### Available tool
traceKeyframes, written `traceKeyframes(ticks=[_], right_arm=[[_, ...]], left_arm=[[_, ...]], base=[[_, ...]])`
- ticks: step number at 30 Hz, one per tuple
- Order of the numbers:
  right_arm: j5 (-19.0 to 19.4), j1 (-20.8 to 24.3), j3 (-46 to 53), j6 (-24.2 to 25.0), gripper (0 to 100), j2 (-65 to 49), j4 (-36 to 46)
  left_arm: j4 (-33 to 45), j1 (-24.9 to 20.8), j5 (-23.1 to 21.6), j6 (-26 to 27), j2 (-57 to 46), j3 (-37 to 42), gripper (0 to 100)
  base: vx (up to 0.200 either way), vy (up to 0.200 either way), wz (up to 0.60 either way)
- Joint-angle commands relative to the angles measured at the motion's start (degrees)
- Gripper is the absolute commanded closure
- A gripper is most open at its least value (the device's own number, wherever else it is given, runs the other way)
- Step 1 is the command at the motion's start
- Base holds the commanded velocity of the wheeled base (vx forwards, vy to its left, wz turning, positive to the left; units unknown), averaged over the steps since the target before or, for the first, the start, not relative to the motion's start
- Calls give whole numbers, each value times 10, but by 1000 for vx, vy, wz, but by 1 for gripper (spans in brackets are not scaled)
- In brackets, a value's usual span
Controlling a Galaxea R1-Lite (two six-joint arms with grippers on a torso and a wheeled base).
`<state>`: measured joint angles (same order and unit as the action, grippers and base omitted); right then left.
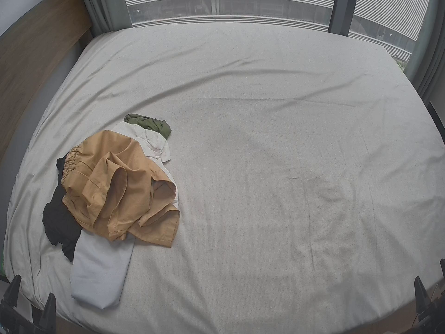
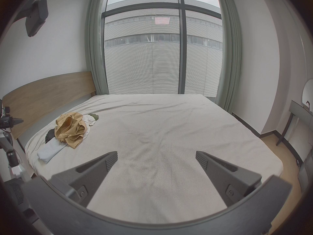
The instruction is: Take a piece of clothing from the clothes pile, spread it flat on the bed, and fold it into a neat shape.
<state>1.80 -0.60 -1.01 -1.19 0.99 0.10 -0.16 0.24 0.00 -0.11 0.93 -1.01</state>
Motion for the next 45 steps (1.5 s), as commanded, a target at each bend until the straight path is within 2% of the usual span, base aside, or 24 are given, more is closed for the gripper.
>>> traceKeyframes(ticks=[1,30,31,33,34,36,42,45], right_arm=[[6,2,10,-5,0,-4,-1],[14,1,10,-8,0,-10,-4],[15,-1,-3,-3,0,-9,-18],[18,-2,-102,15,0,36,-75],[19,-2,-109,15,0,41,-77],[36,5,-168,16,0,111,-72],[42,56,-130,22,0,166,-74],[51,72,-133,66,0,191,-74]], left_arm=[[0,0,0,-1,-9,10,0],[0,0,0,-4,-9,10,0],[0,0,0,-4,-9,10,0],[1,0,1,-4,-9,10,0],[0,0,1,-4,-9,10,0],[0,0,1,-4,-9,10,0],[0,0,1,-6,-8,10,0],[0,0,1,-4,-9,10,0]], base=[[0,0,0],[0,0,0],[0,0,0],[0,0,0],[0,0,0],[0,0,0],[0,0,0],[0,0,0]])
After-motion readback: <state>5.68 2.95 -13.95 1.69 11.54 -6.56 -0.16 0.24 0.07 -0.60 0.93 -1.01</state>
